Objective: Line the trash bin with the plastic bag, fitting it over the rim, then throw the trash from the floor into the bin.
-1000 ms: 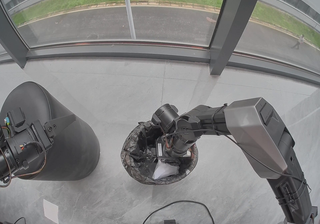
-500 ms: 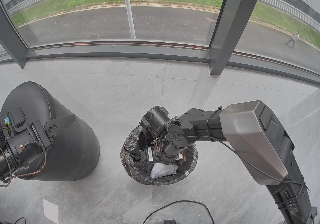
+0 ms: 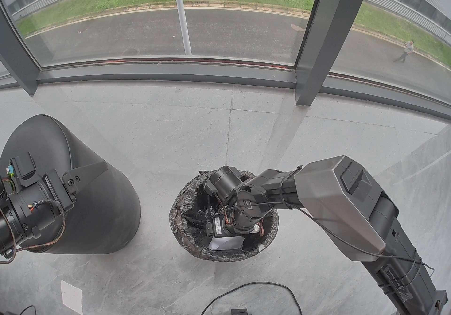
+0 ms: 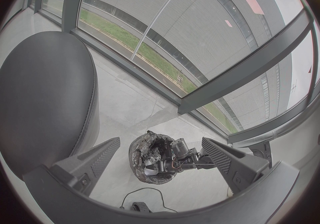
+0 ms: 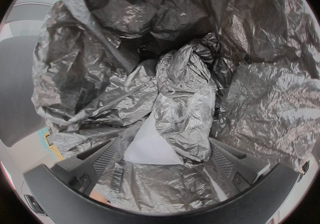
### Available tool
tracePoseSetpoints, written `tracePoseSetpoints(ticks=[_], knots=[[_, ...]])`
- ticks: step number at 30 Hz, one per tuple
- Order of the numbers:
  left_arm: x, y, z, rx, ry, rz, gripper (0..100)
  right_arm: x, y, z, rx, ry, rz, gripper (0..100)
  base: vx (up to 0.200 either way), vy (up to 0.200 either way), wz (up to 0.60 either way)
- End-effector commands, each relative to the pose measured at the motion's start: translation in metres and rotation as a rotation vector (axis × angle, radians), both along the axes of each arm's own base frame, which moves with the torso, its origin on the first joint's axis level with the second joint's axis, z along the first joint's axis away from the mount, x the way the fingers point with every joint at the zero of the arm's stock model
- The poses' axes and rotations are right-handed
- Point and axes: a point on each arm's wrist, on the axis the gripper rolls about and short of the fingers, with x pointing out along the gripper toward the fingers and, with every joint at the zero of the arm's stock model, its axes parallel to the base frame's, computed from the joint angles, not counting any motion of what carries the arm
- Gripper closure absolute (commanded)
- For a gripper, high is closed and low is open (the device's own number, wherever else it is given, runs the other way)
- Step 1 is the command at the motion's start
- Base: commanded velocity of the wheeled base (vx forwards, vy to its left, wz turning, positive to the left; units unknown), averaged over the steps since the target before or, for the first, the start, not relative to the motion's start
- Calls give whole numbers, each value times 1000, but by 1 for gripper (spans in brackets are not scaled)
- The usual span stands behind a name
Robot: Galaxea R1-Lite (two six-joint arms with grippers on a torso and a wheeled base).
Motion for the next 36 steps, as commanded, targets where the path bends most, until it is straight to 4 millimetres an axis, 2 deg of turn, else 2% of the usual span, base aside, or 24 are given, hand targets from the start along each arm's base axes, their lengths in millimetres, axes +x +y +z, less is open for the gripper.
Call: tracePoseSetpoints(ticks=[1, 2, 7, 12, 17, 20, 22, 24, 26, 29, 30, 32, 33, 34, 36], knots=[[-1, 0, 1, -1, -4, 0, 0, 0, -1, -1, -5, 5, -2, 0, 0, 0, 0], [-1, 0, 1, -2, -6, 0, 0, 0, -1, 4, 0, -2, 2, 0, 0, 0, 0], [-4, 1, 4, -8, -23, 0, 0, -9, -3, 51, 29, -40, 16, 0, 0, 0, 0], [-14, 3, 22, -31, -103, 7, 0, -29, -17, 95, -43, -29, 27, 0, 0, 0, 0], [-38, 8, 63, -67, -136, 33, 0, -62, -50, 133, -236, 118, 109, 0, 0, 0, 0], [-59, 9, 91, -92, -44, 34, 0, -88, -75, 154, -369, 277, 121, 0, 0, 0, 0], [-75, 12, 101, -86, 57, 0, 0, -108, -98, 172, -484, 424, 107, 0, 0, 0, 0], [-89, 15, 101, -59, 136, -42, 0, -112, -102, 183, -450, 407, 2, 0, 0, 0, 0], [-99, 18, 96, -39, 182, -76, 0, -121, -113, 205, -380, 364, -138, 0, 0, 0, 0], [-116, 26, 89, -23, 217, -90, 0, -157, -148, 268, -219, 230, -106, 0, 0, 0, 0], [-117, 27, 89, -25, 217, -88, 0, -160, -149, 271, -214, 223, -101, 0, 0, 0, 0], [-133, 36, 86, -31, 206, -42, 0, -201, -179, 317, -61, 53, -60, 0, 0, 0, 0], [-133, 36, 86, -31, 206, -42, 0, -201, -179, 317, -61, 53, -60, 0, 0, 0, 0], [-147, 43, 82, -36, 204, -5, 0, -238, -203, 342, 77, -85, -24, 0, 0, 0, 0], [-157, 47, 79, -39, 197, 21, 0, -255, -220, 340, 102, -123, -28, 0, 0, 0, 0]])
